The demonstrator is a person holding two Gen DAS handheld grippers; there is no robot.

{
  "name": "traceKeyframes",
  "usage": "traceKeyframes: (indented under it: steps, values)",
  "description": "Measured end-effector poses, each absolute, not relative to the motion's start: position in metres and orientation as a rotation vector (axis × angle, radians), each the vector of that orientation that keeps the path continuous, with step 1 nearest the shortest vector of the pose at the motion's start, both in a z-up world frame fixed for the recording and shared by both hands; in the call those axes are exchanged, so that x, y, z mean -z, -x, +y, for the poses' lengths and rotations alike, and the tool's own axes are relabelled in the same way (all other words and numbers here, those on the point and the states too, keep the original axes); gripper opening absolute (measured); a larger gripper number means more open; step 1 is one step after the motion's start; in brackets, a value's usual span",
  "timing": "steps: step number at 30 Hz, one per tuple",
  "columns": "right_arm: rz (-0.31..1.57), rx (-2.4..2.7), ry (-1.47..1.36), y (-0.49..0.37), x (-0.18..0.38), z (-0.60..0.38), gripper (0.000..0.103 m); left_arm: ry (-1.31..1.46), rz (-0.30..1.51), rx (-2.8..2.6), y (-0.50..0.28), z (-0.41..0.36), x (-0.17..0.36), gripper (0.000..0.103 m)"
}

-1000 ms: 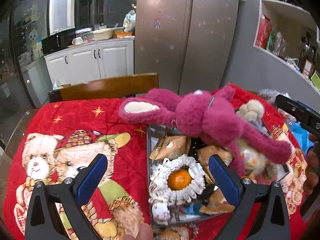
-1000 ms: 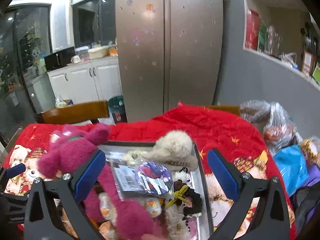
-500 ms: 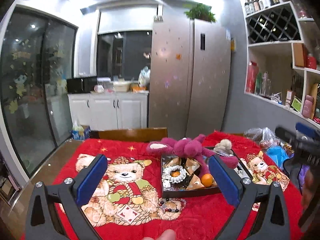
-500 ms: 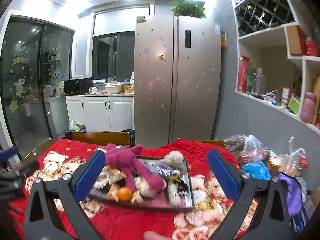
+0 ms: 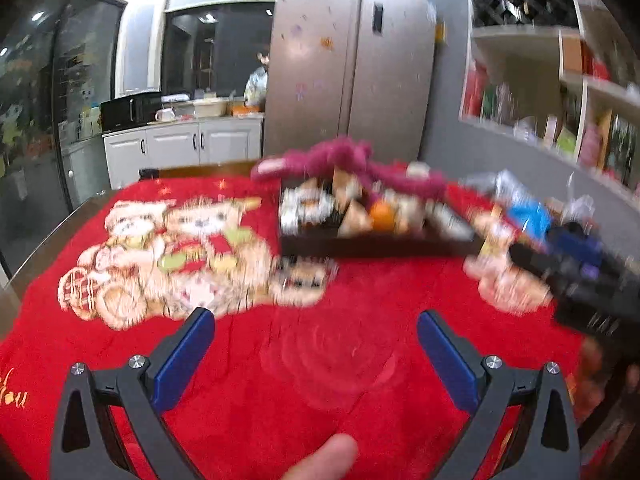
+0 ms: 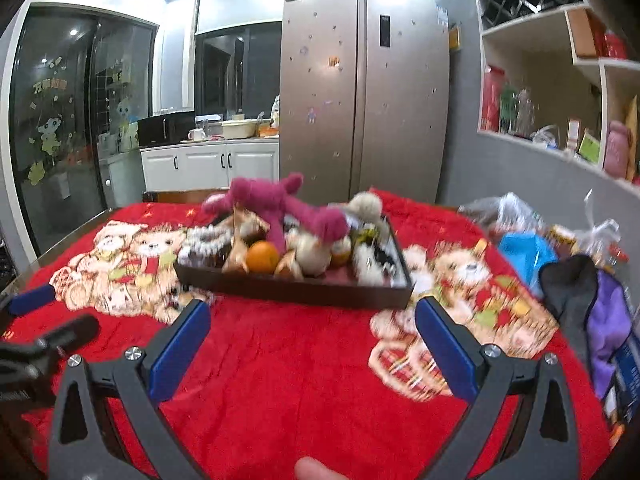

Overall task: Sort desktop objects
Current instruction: 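Withdraw both open tools up and away from the tray box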

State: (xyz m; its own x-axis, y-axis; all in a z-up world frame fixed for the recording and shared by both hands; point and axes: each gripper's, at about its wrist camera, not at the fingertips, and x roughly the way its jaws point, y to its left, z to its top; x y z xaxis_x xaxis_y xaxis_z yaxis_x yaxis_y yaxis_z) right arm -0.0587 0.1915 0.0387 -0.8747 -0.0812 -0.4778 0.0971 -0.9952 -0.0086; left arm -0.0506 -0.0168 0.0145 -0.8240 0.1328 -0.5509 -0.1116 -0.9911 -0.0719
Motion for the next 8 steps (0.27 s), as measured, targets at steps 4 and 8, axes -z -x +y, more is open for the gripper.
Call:
traceKeyframes:
  steps: [4, 8]
  values:
    - [-0.007, 2.912, -0.829, 0.065, -0.019, 0.198, 0.103, 0.917, -0.043, -2.913, 0.051, -0.019, 0.005, 0.103]
    - [0.026, 2.935, -0.843, 0.065, -0.007, 0.2, 0.103, 0.923, -0.134, -2.911, 0.049, -0.032, 0.007, 0.103]
